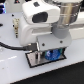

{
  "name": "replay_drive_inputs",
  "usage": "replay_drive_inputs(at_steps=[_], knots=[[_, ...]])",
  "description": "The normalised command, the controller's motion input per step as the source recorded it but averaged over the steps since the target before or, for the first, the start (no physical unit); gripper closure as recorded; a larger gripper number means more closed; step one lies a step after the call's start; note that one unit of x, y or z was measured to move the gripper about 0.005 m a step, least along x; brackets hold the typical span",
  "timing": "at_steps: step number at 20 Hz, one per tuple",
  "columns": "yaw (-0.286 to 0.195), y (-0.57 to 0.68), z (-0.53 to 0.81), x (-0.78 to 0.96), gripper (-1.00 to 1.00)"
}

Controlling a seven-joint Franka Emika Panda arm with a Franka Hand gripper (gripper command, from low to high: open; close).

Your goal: Insert the blue gear onto the right peg, followed by the red gear

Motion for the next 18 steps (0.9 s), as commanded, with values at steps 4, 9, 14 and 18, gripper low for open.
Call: replay_drive_inputs(at_steps=[4, 9, 14, 18], knots=[[0.0, 0.12, 0.35, -0.11, -1.0], [0.0, 0.09, 0.35, -0.24, -1.0], [0.0, 0.23, 0.26, -0.53, -1.0], [0.0, 0.23, 0.1, -0.67, -1.0]])
